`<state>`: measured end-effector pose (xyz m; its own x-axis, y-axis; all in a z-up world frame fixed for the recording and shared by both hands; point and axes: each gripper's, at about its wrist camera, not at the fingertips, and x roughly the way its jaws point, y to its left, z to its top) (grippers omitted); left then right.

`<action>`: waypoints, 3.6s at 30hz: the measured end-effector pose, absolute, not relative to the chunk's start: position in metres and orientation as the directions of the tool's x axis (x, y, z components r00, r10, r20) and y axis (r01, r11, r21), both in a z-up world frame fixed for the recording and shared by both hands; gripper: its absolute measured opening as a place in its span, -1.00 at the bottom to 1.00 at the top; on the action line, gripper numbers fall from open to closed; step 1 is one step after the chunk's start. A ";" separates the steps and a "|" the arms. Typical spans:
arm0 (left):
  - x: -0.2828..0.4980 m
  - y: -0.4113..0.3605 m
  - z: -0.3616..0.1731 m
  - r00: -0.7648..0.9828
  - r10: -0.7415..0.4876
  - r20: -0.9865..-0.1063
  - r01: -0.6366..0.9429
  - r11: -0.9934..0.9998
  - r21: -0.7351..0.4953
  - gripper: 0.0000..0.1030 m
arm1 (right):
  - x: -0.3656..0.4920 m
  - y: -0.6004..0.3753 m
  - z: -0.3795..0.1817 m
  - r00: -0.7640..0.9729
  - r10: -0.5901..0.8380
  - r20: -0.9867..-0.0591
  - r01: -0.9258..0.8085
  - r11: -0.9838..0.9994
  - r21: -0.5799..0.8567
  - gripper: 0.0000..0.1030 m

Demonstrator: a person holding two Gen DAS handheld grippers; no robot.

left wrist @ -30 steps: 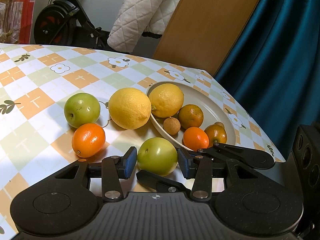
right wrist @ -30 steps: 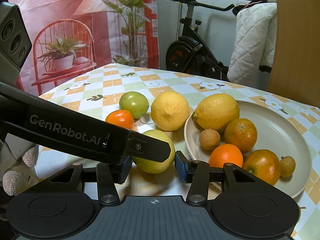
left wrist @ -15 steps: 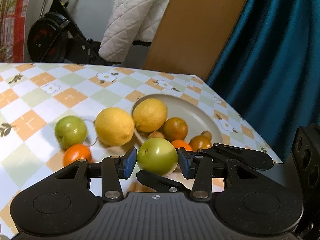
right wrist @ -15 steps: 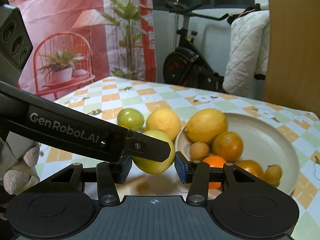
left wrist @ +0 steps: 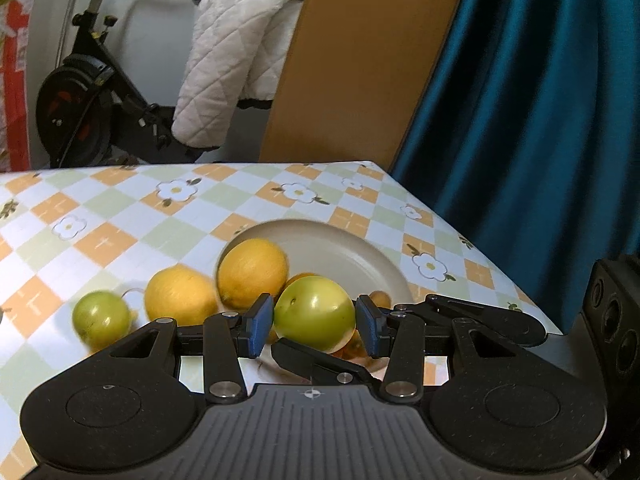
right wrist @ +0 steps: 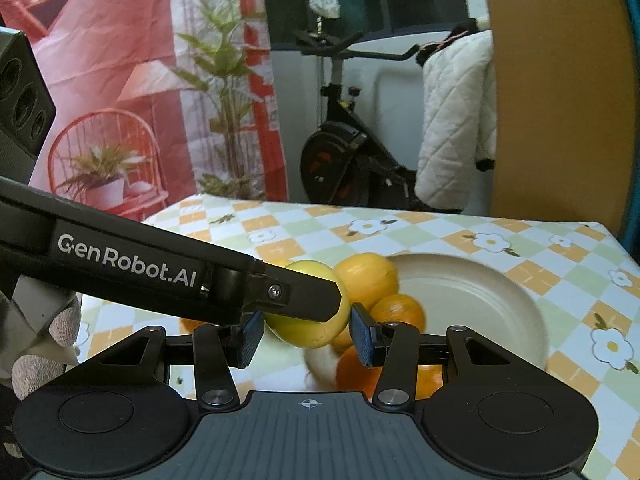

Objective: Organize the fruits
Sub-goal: 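Carry the pale green fruit with the left tool onto the plate and open, then move the open left tool to the small orange tangerine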

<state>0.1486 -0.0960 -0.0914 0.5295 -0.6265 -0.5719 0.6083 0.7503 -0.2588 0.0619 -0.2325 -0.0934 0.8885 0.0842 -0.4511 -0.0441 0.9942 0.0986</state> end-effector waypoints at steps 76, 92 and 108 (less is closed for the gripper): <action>0.169 -0.074 -0.086 0.577 -0.548 -0.606 0.535 0.814 -0.228 -0.07 | 0.068 -0.285 -0.107 0.898 -0.077 -0.433 0.114 0.992 0.060 -0.10; 0.181 0.015 -0.092 0.672 -0.419 -0.610 0.357 0.906 -0.229 -0.08 | 0.089 -0.217 -0.100 0.849 0.093 -0.520 -0.068 0.995 0.067 -0.09; 0.176 0.038 -0.116 0.681 -0.466 -0.565 0.323 0.884 -0.338 -0.20 | 0.133 -0.145 -0.110 0.767 0.191 -0.612 -0.255 0.967 -0.019 0.04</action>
<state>0.1764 0.0377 -0.1159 0.6809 -0.4657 -0.5652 0.3233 0.8837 -0.3385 0.1330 -0.1448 -0.1095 0.7673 0.1907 -0.6122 -0.2555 0.9666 -0.0190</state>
